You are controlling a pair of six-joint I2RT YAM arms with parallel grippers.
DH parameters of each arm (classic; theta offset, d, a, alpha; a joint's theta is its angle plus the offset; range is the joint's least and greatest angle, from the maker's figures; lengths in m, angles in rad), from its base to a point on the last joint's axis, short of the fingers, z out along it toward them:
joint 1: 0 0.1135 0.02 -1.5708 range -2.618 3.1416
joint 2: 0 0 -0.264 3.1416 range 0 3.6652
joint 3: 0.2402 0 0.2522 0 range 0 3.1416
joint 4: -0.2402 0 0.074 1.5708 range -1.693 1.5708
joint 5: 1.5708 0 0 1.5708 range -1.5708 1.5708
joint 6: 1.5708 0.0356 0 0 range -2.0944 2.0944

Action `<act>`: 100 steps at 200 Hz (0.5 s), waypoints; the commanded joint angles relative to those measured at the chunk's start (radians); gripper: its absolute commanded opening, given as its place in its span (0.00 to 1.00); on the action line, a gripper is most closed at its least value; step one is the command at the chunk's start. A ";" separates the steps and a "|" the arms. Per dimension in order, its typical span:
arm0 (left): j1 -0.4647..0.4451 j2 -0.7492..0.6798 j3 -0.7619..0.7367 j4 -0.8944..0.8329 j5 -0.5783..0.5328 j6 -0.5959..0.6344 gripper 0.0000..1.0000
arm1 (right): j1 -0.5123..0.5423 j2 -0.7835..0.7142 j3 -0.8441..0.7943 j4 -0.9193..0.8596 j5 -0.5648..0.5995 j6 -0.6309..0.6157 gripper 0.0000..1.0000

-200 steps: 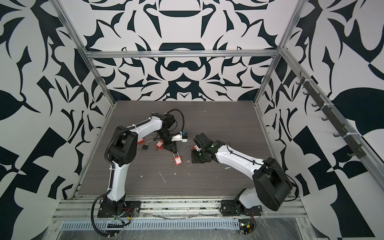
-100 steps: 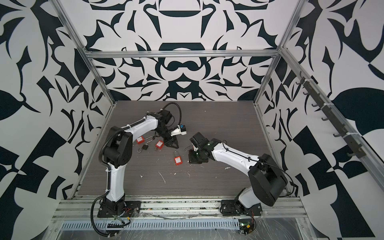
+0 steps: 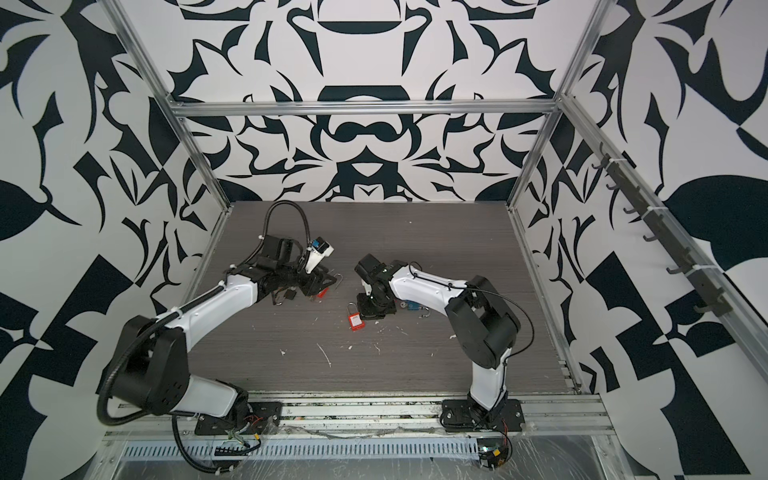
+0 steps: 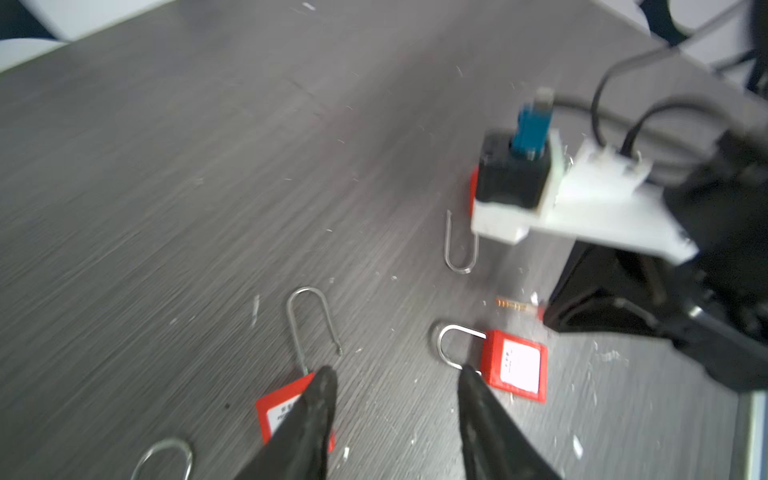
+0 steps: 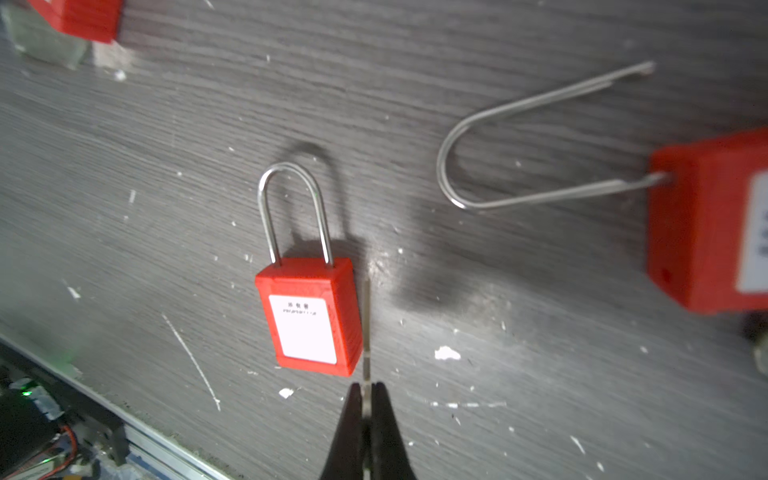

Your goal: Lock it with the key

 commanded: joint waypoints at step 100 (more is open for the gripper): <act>0.002 -0.366 -0.140 0.078 -0.146 -0.307 0.61 | 0.046 0.146 0.171 -0.124 -0.019 -0.038 0.00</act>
